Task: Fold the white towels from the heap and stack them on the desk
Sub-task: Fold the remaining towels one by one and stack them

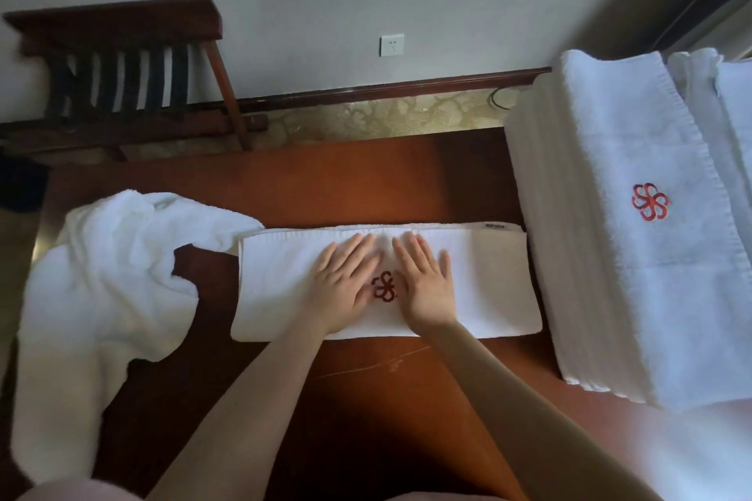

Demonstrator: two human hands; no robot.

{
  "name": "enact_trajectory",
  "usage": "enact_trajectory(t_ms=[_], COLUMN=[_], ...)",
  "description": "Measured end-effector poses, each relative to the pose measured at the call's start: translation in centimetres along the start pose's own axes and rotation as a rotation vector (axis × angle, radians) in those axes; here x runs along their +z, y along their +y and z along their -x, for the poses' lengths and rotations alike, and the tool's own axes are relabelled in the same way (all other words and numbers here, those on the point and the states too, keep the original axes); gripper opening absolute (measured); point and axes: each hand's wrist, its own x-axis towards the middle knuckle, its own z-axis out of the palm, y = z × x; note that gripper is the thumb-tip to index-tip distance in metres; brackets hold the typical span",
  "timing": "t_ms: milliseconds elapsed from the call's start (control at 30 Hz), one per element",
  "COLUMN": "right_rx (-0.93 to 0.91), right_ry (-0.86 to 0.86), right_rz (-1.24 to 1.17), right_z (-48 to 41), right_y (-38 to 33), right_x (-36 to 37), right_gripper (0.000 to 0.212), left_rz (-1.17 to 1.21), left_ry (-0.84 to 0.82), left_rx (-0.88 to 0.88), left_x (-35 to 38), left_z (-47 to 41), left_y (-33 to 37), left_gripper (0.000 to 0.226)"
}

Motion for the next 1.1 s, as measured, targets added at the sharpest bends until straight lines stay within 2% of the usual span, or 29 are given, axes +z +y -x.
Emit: enact_trajectory(t_ms=[133, 300, 467, 667, 833, 967, 1100], right_rx=[0.046, 0.064, 0.074, 0.075, 0.07, 0.035, 0.071], right_ry=[-0.066, -0.069, -0.086, -0.1, -0.123, -0.126, 0.057], right_rz=[0.209, 0.306, 0.328, 0.321, 0.295, 0.227, 0.156], right_z=[-0.2, -0.2, -0.2, -0.2, -0.2, -0.4, 1.0], right_y=[0.2, 0.2, 0.0, -0.3, -0.6, -0.6, 1.3], right_x=[1.6, 2.2, 2.0, 1.5, 0.8, -0.3, -2.0], right_gripper=[0.053, 0.055, 0.055, 0.055, 0.055, 0.054, 0.049], left_rz=[-0.068, -0.044, -0.029, 0.088, 0.335, 0.408, 0.406], left_ry=[-0.025, -0.012, 0.046, 0.147, -0.074, -0.157, -0.21], left_rx=[-0.062, -0.16, -0.16, -0.459, -0.546, -0.541, -0.529], left_x=[0.2, -0.2, -0.9, -2.0, -2.2, -2.6, -2.9], left_z=[2.4, 5.8, 6.3, 9.3, 10.6, 9.4, 8.7], left_y=[-3.7, -9.1, -9.4, -10.2, -10.8, -10.4, -10.2], left_gripper=[0.056, 0.057, 0.057, 0.063, 0.074, 0.077, 0.072])
